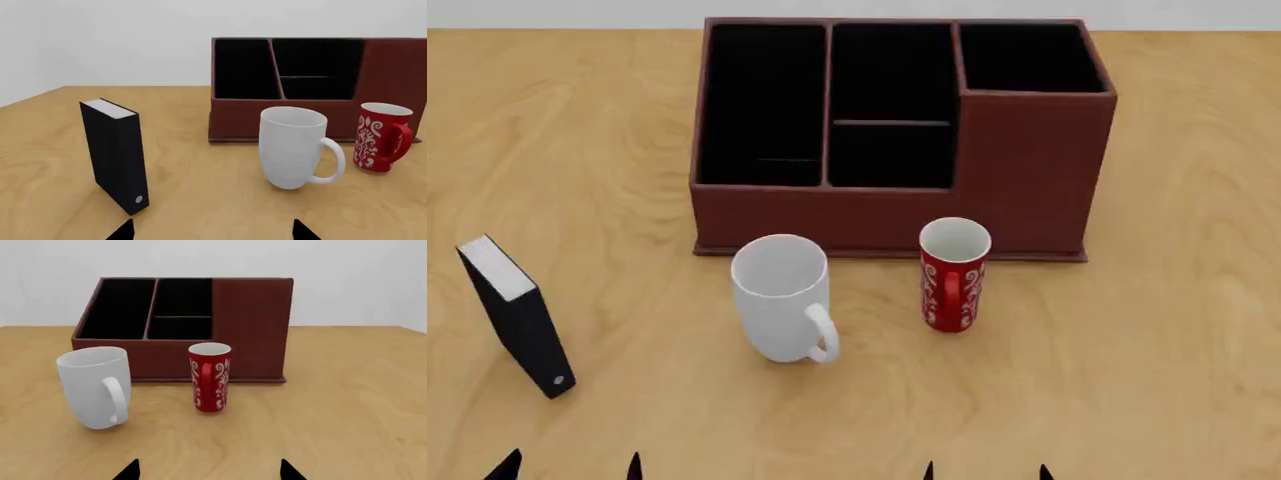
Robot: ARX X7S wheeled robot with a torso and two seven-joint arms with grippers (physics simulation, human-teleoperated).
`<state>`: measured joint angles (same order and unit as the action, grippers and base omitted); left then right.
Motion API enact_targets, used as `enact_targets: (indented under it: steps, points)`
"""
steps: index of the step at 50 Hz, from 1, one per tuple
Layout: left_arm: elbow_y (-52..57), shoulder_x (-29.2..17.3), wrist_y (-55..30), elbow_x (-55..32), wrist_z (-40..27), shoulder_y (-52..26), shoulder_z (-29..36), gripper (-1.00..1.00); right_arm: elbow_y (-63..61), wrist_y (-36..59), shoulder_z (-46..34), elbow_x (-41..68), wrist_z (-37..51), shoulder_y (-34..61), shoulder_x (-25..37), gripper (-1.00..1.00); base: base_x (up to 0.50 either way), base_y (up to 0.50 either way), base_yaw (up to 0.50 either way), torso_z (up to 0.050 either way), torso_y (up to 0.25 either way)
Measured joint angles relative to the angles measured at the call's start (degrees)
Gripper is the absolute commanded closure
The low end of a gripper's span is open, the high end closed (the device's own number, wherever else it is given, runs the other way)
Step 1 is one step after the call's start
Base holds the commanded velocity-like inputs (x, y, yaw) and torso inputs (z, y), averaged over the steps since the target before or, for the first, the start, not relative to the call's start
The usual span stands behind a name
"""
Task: Pick up the white mug and place it to the right of the caddy.
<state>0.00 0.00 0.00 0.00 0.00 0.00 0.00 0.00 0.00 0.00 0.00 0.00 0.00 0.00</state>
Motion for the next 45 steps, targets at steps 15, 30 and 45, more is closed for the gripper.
enact_targets:
  steps: [15, 30, 45]
  points:
    - [1.64, -1.55, -2.22, -1.98, -2.23, -0.31, 1.45, -1.0, -1.7, 2.53, -1.55, 1.42, 2.3, 0.14, 1.74, -1.0, 0.0, 0.0, 0.0, 0.0, 0.0]
    - [14.9, -4.8, -13.49, -3.09, -5.01, 1.04, 1.56, -1.0, -19.84, 20.87, -4.11, -1.74, 5.19, 0.69, 5.1, -1.0, 0.0, 0.0, 0.0, 0.0, 0.0]
    - [31.61, -8.39, -25.8, -4.81, -6.6, 3.21, -0.51, -1.0, -41.96, 44.9, -7.85, -8.18, 5.62, 5.35, 8.9, -1.0, 0.0, 0.0, 0.0, 0.0, 0.0]
